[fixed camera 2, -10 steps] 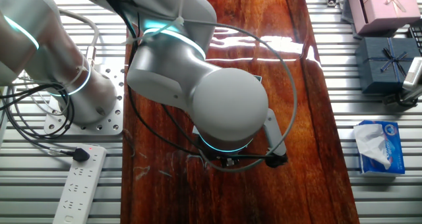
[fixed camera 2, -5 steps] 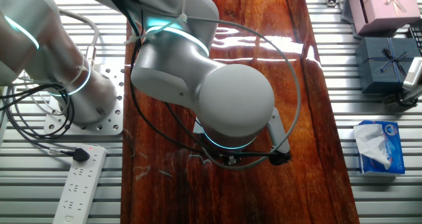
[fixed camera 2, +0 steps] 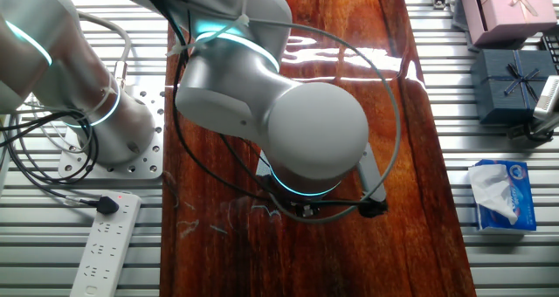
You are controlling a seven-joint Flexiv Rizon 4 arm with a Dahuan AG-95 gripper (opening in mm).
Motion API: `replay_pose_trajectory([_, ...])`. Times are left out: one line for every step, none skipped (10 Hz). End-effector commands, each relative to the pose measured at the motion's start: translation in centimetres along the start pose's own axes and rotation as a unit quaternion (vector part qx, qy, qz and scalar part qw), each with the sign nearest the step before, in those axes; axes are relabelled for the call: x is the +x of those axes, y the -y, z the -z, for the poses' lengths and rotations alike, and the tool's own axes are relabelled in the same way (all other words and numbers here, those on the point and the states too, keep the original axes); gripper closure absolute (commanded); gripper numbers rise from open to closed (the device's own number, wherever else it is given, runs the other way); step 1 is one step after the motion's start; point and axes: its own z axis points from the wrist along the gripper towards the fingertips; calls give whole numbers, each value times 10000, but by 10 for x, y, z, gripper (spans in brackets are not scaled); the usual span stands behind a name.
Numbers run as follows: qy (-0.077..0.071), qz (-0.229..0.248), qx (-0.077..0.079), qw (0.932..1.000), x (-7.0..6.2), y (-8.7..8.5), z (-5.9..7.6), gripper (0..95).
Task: Slide the outer casing onto the gift box
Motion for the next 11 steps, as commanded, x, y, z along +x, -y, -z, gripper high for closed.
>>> replay_pose_trajectory([-11, -11, -3, 10000, -1, -1, 1, 950])
replay_pose_trajectory([-20, -21, -5, 10000, -2, -2, 1, 950])
replay_pose_trajectory([-37, -37, -5, 10000, -3, -4, 1, 950])
replay_pose_trajectory([-57, -52, -3, 10000, -4, -5, 2, 950])
replay_pose_trajectory([-78, -71, -2, 9999, -5, -7, 2, 950])
replay_pose_trajectory([-94, -83, 2, 9999, -5, -8, 2, 950])
replay_pose_trajectory([-115, -86, 9, 9999, -5, -9, 2, 950])
replay_pose_trajectory([-125, -88, 10, 9999, -6, -10, 1, 950])
replay_pose_trajectory([-140, -95, 13, 9999, -6, -11, 1, 950])
replay_pose_trajectory([-157, -94, 15, 9998, -7, -11, 2, 950])
replay_pose_trajectory([-174, -88, 10, 9998, -7, -12, 4, 950])
